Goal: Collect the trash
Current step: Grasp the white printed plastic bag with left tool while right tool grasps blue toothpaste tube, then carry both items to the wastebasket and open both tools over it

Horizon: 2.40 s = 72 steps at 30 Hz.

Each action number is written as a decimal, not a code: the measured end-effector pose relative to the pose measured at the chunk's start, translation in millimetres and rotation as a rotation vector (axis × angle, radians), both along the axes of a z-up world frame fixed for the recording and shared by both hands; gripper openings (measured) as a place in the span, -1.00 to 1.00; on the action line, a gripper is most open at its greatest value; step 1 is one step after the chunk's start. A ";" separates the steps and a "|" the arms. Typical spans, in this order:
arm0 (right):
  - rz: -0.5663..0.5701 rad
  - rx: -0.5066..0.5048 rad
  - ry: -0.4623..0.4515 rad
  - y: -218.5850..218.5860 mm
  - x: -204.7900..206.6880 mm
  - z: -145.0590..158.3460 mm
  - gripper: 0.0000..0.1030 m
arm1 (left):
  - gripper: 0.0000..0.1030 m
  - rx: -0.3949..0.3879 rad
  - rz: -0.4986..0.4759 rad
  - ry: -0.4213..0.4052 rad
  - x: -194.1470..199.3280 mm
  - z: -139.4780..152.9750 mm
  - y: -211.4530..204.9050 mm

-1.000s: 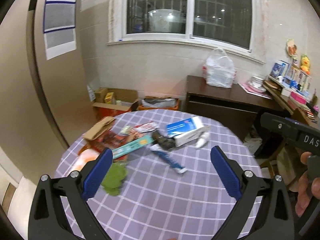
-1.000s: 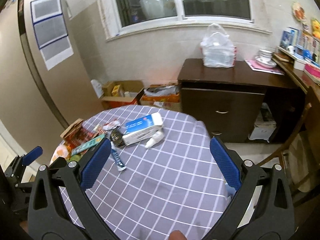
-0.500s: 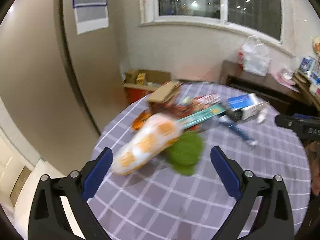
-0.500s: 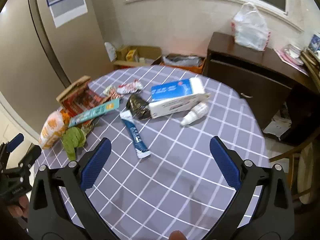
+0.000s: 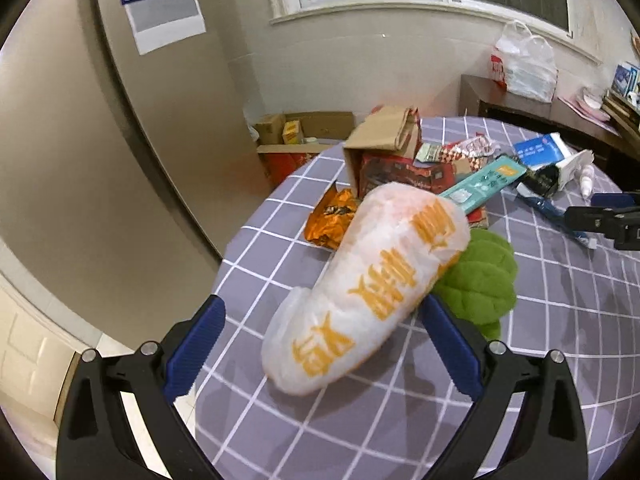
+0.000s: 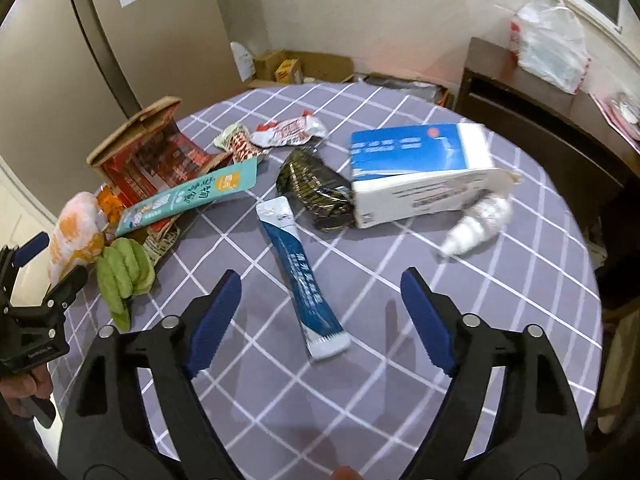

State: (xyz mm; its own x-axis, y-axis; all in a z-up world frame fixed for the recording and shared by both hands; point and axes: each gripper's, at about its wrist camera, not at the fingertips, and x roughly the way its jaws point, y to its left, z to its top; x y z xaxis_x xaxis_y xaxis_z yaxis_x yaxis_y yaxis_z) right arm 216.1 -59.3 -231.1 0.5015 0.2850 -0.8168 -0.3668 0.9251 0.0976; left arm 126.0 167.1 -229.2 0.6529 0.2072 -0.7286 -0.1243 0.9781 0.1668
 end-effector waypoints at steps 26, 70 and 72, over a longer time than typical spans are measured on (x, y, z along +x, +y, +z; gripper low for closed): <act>0.019 0.277 -0.090 -93.3 -62.6 66.3 -0.76 | -0.29 -0.170 0.006 -0.147 -67.8 80.5 -62.8; -0.685 0.355 0.014 -456.1 -114.3 -26.5 -0.75 | -0.29 -0.231 -0.668 0.255 36.5 -30.4 -504.0; -0.700 0.364 0.037 -463.2 -112.0 -37.3 -0.75 | -0.29 -0.216 -0.672 0.284 39.7 -43.6 -515.4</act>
State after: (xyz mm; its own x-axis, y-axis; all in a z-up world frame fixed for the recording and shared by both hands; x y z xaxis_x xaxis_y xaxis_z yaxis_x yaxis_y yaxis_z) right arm 104.1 -522.4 -268.4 0.6374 0.1659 -0.7525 0.2983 0.8473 0.4394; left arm 165.7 -348.3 -272.9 0.3694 -0.3351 -0.8668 0.5291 0.8426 -0.1003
